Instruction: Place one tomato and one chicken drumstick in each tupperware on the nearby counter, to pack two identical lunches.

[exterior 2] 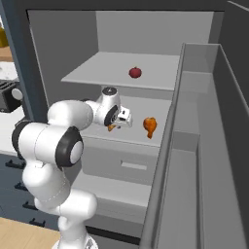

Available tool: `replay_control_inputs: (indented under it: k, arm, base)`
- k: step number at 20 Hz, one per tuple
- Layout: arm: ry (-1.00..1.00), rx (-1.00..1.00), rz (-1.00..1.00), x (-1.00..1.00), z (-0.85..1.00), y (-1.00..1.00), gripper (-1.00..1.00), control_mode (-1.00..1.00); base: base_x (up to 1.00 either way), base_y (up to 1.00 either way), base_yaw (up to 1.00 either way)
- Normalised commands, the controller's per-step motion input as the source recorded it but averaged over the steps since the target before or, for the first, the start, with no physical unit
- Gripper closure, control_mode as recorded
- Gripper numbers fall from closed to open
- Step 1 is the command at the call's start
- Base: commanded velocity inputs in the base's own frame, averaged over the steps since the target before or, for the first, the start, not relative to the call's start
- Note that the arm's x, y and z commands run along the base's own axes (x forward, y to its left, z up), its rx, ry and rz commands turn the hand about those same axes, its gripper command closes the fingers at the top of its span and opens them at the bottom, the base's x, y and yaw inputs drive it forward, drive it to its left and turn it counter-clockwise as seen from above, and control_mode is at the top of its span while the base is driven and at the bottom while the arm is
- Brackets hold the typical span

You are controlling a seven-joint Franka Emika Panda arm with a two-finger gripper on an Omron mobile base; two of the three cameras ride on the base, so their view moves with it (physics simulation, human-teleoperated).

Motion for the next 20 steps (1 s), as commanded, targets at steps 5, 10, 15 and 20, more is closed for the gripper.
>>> replay_control_inputs:
  k: [5, 10, 15, 20]
  arm:
    - [-0.03, 0.01, -0.02, -1.00, -0.09, -0.36, 1.00, -1.00]
    - [0.00, 0.00, 0.00, -1.00, 0.33, -0.04, 1.00, -1.00]
    - [0.01, 0.00, 0.00, -1.00, 0.65, 0.00, 1.00, -1.00]
    - [0.03, 0.00, 0.00, -1.00, 0.73, 0.00, 1.00, -1.00]
  base:
    - [0.00, 0.00, 0.00]
    - [0.00, 0.00, 0.00]
    - [0.00, 0.00, 0.00]
    - [0.00, 0.00, 0.00]
